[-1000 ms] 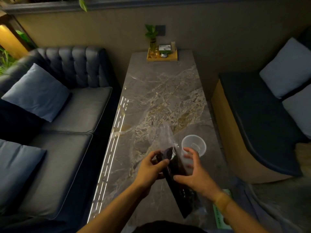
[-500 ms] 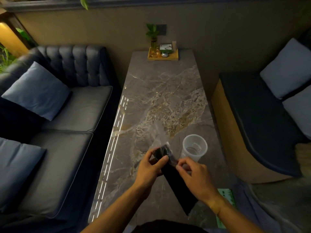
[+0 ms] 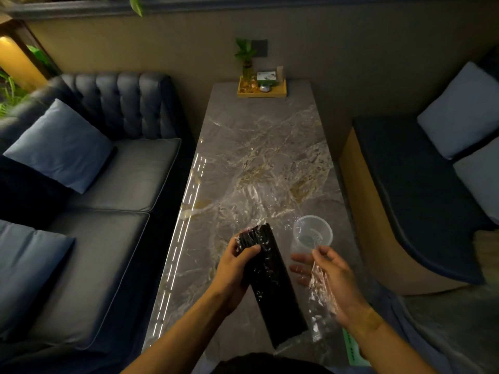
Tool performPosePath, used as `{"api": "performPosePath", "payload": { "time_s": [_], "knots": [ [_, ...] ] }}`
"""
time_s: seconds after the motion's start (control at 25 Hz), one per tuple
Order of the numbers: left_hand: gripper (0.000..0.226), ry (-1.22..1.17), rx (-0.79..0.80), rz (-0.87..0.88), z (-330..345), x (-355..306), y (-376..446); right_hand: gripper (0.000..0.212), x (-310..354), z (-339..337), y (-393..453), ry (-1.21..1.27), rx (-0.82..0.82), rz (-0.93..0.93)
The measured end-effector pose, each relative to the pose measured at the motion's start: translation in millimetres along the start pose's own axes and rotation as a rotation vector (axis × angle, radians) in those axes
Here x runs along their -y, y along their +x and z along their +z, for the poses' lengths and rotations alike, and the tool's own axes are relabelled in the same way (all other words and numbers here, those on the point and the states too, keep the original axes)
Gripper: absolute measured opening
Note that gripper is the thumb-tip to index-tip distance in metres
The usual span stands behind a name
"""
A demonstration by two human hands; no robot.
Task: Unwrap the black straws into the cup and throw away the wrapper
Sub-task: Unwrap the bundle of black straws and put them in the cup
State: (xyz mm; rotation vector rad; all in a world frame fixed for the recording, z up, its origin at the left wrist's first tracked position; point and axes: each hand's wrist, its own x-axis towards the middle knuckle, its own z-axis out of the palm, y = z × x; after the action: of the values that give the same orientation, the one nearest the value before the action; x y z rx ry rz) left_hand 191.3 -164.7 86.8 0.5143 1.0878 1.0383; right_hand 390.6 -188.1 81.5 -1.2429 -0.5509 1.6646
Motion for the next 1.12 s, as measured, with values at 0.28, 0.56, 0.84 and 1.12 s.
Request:
{"api": "performPosePath", "payload": {
  "time_s": [0.28,0.56,0.84,1.12],
  "knots": [
    [0.041,0.067,0.044,0.006,-4.5,-4.4,-1.9,0.039,7.1,-15.4,-2.4,-0.033,0.095,0.051],
    [0.051,0.057,0.172,-0.025,6.1,3.0,0.5,0.027,57.7,9.5,-3.5,-0.475,0.172,-0.115],
    [0.051,0.367,0.076,0.028,13.7,27.2,4.5,0.016,68.8,25.5,-8.5,-0.560,0.096,-0.236],
    [0.094,0.706,0.133,0.205,-0.4,70.1,-25.9,0.010,68.6,28.3,-2.1,-0.402,-0.057,-0.179]
  ]
}}
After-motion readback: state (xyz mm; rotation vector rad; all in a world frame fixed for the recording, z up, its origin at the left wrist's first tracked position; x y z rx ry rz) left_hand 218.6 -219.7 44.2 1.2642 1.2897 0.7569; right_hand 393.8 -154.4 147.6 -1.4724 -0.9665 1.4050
